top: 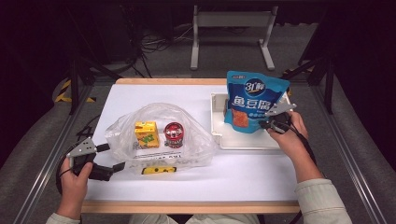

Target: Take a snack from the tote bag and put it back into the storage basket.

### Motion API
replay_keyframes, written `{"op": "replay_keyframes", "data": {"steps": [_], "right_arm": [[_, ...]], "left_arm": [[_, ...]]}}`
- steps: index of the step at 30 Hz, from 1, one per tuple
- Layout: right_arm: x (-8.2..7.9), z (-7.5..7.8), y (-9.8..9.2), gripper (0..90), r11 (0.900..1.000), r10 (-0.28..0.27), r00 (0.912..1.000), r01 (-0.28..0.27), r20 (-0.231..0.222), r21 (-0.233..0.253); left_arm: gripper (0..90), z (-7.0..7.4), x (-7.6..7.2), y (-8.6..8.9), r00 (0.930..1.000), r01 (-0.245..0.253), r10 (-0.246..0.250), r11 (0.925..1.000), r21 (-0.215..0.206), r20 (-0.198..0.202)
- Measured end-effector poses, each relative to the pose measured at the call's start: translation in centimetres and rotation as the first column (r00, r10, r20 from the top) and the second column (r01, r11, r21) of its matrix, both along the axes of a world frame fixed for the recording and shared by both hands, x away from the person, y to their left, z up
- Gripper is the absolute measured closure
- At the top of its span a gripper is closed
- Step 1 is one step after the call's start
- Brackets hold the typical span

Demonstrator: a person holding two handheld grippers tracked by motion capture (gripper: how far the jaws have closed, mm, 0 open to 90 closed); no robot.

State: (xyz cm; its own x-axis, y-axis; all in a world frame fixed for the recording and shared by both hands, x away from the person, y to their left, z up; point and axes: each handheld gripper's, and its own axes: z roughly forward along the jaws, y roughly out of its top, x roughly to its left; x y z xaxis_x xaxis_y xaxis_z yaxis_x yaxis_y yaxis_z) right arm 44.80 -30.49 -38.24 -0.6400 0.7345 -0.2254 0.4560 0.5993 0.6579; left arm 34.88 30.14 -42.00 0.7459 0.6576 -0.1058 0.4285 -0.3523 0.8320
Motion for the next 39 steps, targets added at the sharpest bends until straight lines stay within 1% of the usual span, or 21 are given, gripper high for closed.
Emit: {"op": "replay_keyframes", "data": {"steps": [2,3,8,9,13,17,20,24,26,28,29,30,31,32,33,34,35,36,38,39], "right_arm": [[0.1,-0.1,0.0,90.0,1.0,-0.006,1.0,0.006,-0.002,-0.005],[0.2,-0.2,-0.1,90.0,1.0,-0.017,0.9998,0.017,-0.005,-0.012],[0.4,-0.3,-0.3,90.0,0.999,-0.031,0.9995,0.031,-0.003,-0.021],[0.4,-0.4,-0.4,90.0,0.999,-0.039,0.9992,0.039,-0.01,-0.012],[0.1,-0.3,-0.3,90.0,0.999,-0.033,0.9993,0.033,-0.015,0.01],[-0.5,0.2,0.0,90.0,0.999,-0.005,0.9997,0.006,-0.022,0.032],[-1.2,0.8,0.6,88.3,0.998,0.023,0.9997,-0.023,-0.007,0.06],[-1.9,1.8,1.5,86.2,0.993,0.067,0.9977,-0.067,0.007,0.099],[-2.1,2.3,2.1,83.7,0.989,0.089,0.996,-0.09,0.013,0.113],[-2.4,2.9,2.8,79.7,0.982,0.113,0.9934,-0.115,0.017,0.151],[-2.4,2.9,2.8,79.7,0.982,0.113,0.9934,-0.115,0.017,0.151],[-2.4,3.2,3.1,76.2,0.979,0.124,0.992,-0.126,0.022,0.16],[-2.5,3.4,3.5,70.6,0.976,0.131,0.991,-0.134,0.028,0.169],[-2.6,3.7,3.9,67.5,0.968,0.147,0.9887,-0.15,0.03,0.203],[-2.6,3.9,4.2,66.2,0.962,0.157,0.9871,-0.16,0.03,0.22],[-2.7,4.2,4.6,64.1,0.958,0.169,0.985,-0.173,0.034,0.231],[-2.7,4.4,4.8,62.4,0.955,0.176,0.9837,-0.18,0.039,0.235],[-2.7,4.7,5.3,60.5,0.95,0.186,0.9816,-0.191,0.044,0.246],[-2.8,5.2,6.0,57.5,0.94,0.209,0.9766,-0.215,0.048,0.264],[-2.9,5.4,6.3,55.6,0.938,0.217,0.9748,-0.223,0.053,0.266]], "left_arm": [[1.9,0.0,0.0,0.0,1.0,-0.005,0.005,1.0,-0.004,-0.005],[1.9,0.0,0.0,0.0,1.0,-0.002,0.002,1.0,0.001,0.0],[1.9,0.0,0.0,0.1,1.0,-0.001,0.001,1.0,0.004,0.001],[1.9,0.0,0.0,0.1,1.0,-0.001,0.001,1.0,0.003,0.001],[1.9,0.0,0.0,0.1,1.0,-0.004,0.004,1.0,0.0,-0.002],[1.9,0.0,0.0,0.1,1.0,-0.004,0.004,1.0,-0.001,-0.002],[1.9,0.0,0.0,0.1,1.0,-0.003,0.003,1.0,0.001,-0.001],[1.9,0.0,0.0,0.1,1.0,-0.002,0.002,1.0,0.0,-0.001],[1.9,0.0,0.0,0.1,1.0,-0.005,0.005,1.0,0.0,0.001],[1.9,0.0,0.0,0.1,1.0,-0.004,0.004,1.0,0.0,0.001],[1.9,0.0,0.0,0.1,1.0,-0.004,0.004,1.0,0.0,0.001],[1.9,0.0,0.1,0.1,1.0,-0.001,0.001,1.0,0.001,0.003],[1.9,0.0,0.0,0.1,1.0,-0.005,0.005,1.0,-0.005,-0.001],[1.9,0.0,0.0,0.1,1.0,-0.005,0.005,1.0,-0.005,-0.001],[1.9,0.0,0.1,0.1,1.0,-0.004,0.004,1.0,-0.004,0.003],[1.9,0.0,0.1,0.1,1.0,-0.005,0.005,1.0,-0.004,0.003],[1.9,0.0,0.1,0.1,1.0,-0.002,0.002,1.0,-0.003,0.003],[1.9,0.1,0.0,0.0,1.0,-0.004,0.004,1.0,-0.004,0.0],[1.9,0.1,0.1,0.1,1.0,0.0,0.0,1.0,-0.003,0.008],[1.9,0.1,0.0,0.1,1.0,-0.001,0.001,1.0,-0.004,0.008]]}}
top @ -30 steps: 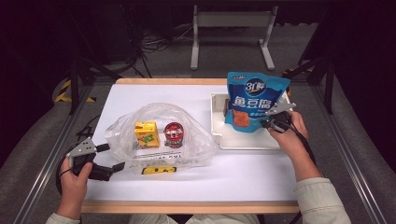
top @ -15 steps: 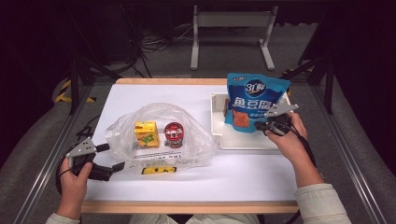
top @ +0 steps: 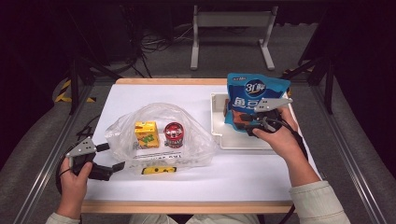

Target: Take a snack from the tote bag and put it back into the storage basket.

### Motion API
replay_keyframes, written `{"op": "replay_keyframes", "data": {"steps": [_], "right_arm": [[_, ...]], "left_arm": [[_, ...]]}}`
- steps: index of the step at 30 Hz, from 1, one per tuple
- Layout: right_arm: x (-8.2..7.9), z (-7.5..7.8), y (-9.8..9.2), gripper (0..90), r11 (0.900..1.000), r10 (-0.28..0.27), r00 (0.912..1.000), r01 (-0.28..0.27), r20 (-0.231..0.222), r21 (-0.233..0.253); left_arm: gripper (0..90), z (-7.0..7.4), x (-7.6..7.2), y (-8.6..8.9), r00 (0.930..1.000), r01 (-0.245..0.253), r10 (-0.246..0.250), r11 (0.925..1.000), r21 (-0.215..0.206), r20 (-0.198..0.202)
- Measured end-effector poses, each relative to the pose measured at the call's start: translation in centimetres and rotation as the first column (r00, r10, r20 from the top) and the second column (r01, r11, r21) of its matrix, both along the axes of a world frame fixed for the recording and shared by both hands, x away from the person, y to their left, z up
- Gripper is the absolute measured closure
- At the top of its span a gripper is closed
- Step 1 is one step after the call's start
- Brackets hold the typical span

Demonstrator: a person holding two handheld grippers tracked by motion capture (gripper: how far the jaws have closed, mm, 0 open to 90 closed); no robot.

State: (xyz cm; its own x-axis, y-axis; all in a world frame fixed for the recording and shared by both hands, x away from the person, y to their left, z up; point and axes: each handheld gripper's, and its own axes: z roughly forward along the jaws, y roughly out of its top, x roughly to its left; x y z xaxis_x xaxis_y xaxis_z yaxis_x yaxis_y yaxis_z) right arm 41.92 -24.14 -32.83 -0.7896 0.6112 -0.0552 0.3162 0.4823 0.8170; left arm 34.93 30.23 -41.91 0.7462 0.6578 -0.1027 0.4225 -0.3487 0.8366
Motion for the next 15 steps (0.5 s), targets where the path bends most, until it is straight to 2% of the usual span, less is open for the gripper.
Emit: {"op": "replay_keyframes", "data": {"steps": [4,15], "right_arm": [[0.0,0.8,1.3,51.2,0.999,0.043,0.9991,-0.043,-0.001,0.028],[0.4,1.8,3.8,34.2,0.993,0.097,0.9952,-0.098,0.013,0.073]], "left_arm": [[1.9,0.0,0.0,0.0,1.0,-0.003,0.003,1.0,-0.001,-0.004],[1.8,0.1,-0.1,0.2,1.0,-0.005,0.005,1.0,-0.005,-0.001]]}}
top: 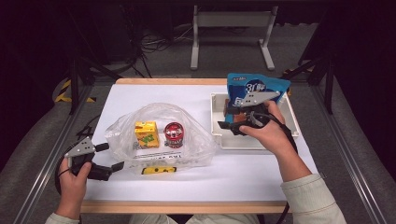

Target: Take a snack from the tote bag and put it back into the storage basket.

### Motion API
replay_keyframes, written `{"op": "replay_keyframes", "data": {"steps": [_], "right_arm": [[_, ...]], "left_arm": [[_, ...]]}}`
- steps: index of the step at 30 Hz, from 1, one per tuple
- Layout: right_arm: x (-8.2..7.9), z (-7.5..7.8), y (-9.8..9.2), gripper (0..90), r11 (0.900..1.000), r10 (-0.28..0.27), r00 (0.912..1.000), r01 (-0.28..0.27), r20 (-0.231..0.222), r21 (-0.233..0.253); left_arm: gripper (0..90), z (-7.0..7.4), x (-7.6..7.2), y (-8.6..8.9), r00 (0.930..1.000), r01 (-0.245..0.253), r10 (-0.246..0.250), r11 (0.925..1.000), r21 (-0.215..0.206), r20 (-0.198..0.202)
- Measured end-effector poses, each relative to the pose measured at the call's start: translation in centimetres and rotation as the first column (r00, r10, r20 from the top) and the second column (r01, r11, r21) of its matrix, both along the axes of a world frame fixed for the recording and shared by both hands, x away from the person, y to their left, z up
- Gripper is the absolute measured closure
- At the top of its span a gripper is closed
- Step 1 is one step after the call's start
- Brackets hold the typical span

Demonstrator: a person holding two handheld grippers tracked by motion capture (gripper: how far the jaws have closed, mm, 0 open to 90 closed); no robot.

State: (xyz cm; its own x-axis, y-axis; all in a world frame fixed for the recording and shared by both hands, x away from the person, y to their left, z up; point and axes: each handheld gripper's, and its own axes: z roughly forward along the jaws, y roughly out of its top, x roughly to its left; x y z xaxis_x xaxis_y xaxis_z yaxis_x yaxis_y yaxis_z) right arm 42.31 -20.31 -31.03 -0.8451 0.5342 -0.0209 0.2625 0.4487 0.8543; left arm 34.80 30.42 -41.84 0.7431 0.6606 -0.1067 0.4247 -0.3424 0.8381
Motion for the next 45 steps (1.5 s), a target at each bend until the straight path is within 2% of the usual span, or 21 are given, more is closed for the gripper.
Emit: {"op": "replay_keyframes", "data": {"steps": [2,7,20,39,45], "right_arm": [[0.1,0.1,0.8,29.7,1.0,0.013,0.9999,-0.013,0.011,0.0],[0.2,0.4,2.2,27.3,0.999,0.04,0.9991,-0.04,0.011,-0.004],[0.8,1.2,6.0,26.5,0.993,0.119,0.9929,-0.119,0.008,-0.021],[2.3,0.5,11.1,25.1,0.98,0.197,0.9804,-0.197,0.002,-0.039],[2.9,-0.2,12.9,24.3,0.977,0.207,0.9779,-0.208,-0.032,-0.045]], "left_arm": [[1.9,0.0,0.0,0.1,1.0,0.0,-0.001,1.0,0.006,0.006],[1.8,0.0,0.0,0.0,1.0,0.002,-0.002,1.0,-0.001,0.0],[1.8,0.1,-0.5,0.4,0.9999,-0.01,0.01,0.9999,0.0,0.004],[1.8,0.0,-1.2,0.8,0.9995,-0.031,0.031,0.9995,-0.005,0.002],[1.8,0.0,-1.2,0.9,0.9997,-0.022,0.023,0.9997,-0.005,0.009]]}}
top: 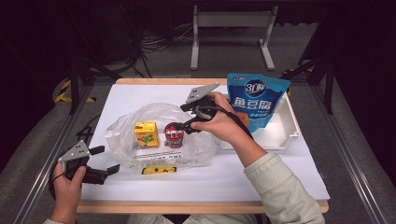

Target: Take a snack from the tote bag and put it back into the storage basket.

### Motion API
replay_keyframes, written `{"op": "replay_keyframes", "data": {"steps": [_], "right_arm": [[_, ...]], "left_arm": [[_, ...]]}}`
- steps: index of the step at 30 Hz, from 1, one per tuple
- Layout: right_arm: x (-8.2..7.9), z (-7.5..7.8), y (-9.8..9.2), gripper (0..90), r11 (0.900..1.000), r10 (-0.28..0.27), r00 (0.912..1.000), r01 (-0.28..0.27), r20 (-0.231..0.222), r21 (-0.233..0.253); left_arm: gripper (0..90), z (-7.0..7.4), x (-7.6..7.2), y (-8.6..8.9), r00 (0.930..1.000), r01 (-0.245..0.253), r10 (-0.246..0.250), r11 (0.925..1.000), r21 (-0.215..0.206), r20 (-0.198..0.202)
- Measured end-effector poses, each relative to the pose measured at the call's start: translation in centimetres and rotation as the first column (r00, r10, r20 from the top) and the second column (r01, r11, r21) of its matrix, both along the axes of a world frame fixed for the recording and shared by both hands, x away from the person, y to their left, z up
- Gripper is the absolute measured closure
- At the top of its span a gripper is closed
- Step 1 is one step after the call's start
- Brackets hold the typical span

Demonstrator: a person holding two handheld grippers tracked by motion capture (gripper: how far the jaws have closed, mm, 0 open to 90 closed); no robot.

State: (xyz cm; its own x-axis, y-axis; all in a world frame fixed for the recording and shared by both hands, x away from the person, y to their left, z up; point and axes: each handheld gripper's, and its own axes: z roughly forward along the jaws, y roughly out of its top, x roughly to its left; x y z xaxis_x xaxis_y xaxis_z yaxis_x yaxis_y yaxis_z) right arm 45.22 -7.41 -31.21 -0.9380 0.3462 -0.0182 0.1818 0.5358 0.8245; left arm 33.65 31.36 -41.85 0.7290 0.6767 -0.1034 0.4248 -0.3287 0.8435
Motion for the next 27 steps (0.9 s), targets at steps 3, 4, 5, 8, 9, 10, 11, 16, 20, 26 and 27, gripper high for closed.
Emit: {"op": "replay_keyframes", "data": {"steps": [3,4,5,8,9,10,11,16,20,26,27], "right_arm": [[0.3,-0.3,1.0,24.0,1.0,0.02,0.9998,-0.02,0.003,0.0],[0.3,-0.3,1.0,24.0,1.0,0.02,0.9998,-0.02,0.003,0.0],[0.6,-0.6,1.7,23.6,0.999,0.033,0.9994,-0.033,-0.004,0.001],[0.9,-1.0,2.6,23.4,0.999,0.049,0.9987,-0.049,-0.01,0.001],[1.0,-1.1,3.0,23.2,0.998,0.055,0.9984,-0.055,-0.012,0.0],[1.0,-1.1,3.0,23.2,0.998,0.055,0.9984,-0.055,-0.012,0.0],[1.1,-1.3,3.3,23.1,0.998,0.059,0.9982,-0.059,-0.01,-0.005],[1.7,-1.9,4.9,21.1,0.997,0.073,0.9973,-0.073,-0.011,-0.027],[2.1,-2.1,5.8,21.0,0.996,0.081,0.9965,-0.082,-0.02,-0.04],[2.6,-2.6,6.9,20.5,0.993,0.103,0.9941,-0.105,-0.031,-0.055],[2.7,-2.6,7.0,20.2,0.993,0.102,0.9941,-0.104,-0.036,-0.055]], "left_arm": [[1.8,0.0,0.0,-0.1,1.0,-0.005,0.005,1.0,-0.004,-0.007],[1.8,0.0,0.0,-0.1,1.0,-0.005,0.005,1.0,-0.004,-0.007],[1.8,0.0,0.1,-0.1,1.0,-0.001,0.001,1.0,-0.002,-0.005],[1.8,0.0,0.1,0.0,1.0,0.001,-0.001,1.0,-0.004,-0.005],[1.8,0.1,0.2,0.0,1.0,0.005,-0.005,1.0,-0.002,-0.002],[1.8,0.1,0.2,0.0,1.0,0.005,-0.005,1.0,-0.002,-0.002],[1.8,0.1,0.2,0.0,1.0,0.006,-0.006,1.0,-0.003,-0.001],[1.8,0.1,0.2,0.0,1.0,0.005,-0.005,1.0,-0.008,0.002],[1.8,0.2,0.3,0.0,0.9999,0.01,-0.01,0.9999,-0.009,0.005],[1.8,0.2,0.4,0.1,0.9999,0.011,-0.011,0.9999,-0.011,0.006],[1.8,0.2,0.3,0.0,0.9999,0.009,-0.009,0.9999,-0.014,0.005]]}}
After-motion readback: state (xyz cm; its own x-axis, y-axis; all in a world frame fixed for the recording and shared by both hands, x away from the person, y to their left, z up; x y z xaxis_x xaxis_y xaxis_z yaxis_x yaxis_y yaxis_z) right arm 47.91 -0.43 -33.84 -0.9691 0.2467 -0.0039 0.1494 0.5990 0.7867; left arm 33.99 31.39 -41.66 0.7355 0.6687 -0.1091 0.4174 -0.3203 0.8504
